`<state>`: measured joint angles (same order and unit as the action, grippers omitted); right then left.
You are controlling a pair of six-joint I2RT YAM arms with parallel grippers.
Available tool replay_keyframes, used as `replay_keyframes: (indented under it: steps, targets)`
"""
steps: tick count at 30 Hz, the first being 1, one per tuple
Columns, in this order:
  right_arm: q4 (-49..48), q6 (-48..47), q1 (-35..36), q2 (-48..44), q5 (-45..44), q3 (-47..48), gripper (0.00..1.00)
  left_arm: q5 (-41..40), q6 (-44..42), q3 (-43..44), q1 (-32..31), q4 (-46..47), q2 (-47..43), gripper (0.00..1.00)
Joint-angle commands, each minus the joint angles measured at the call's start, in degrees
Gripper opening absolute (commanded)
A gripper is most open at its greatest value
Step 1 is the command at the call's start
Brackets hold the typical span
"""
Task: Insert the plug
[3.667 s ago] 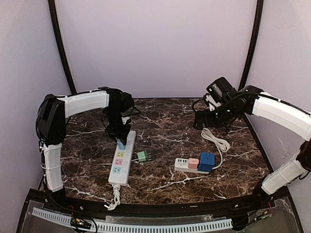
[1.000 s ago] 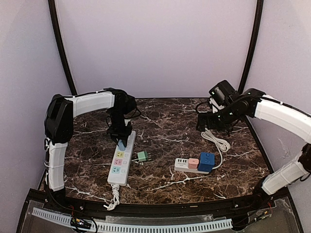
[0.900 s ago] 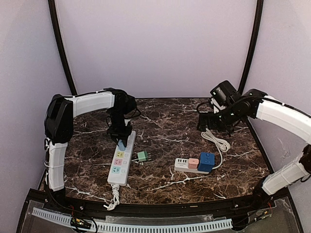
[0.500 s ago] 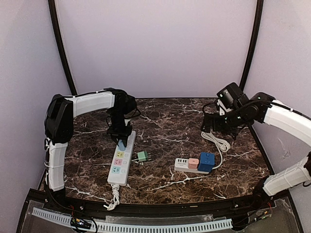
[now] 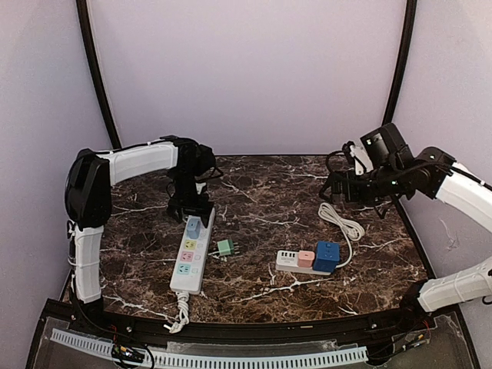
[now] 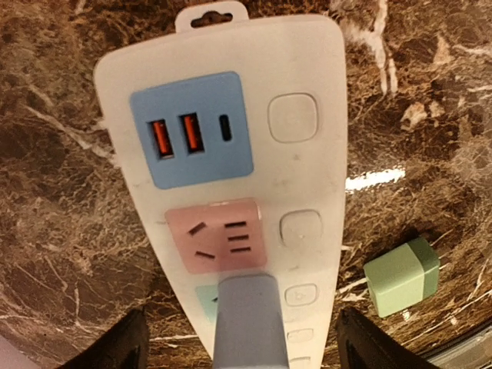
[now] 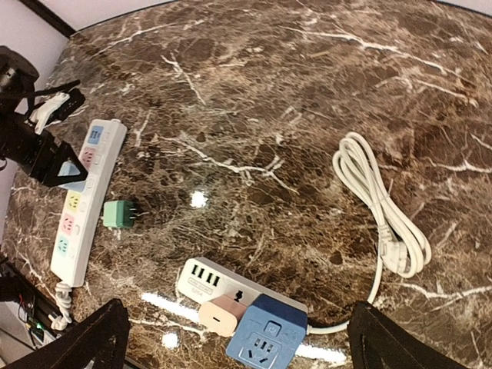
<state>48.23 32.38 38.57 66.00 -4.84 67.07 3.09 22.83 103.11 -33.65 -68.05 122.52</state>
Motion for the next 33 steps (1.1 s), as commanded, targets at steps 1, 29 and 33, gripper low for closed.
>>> replay_keyframes:
  steps: [1,29,33]
  targets:
    - [-6.9,-7.5,-0.4,-1.7,6.1,0.2,0.99,-1.9,-0.6,1.7,-0.2,-2.2,-9.3,0.93]
    - [-32.2,-65.9,8.4,19.2,26.0,-9.2,0.99,-1.5,2.0,-23.0,-0.2,0.4,-43.3,0.99]
    - [-33.2,-69.9,8.5,23.8,29.3,-8.8,0.99,-0.1,2.2,-24.3,-0.2,1.1,-44.5,0.99]
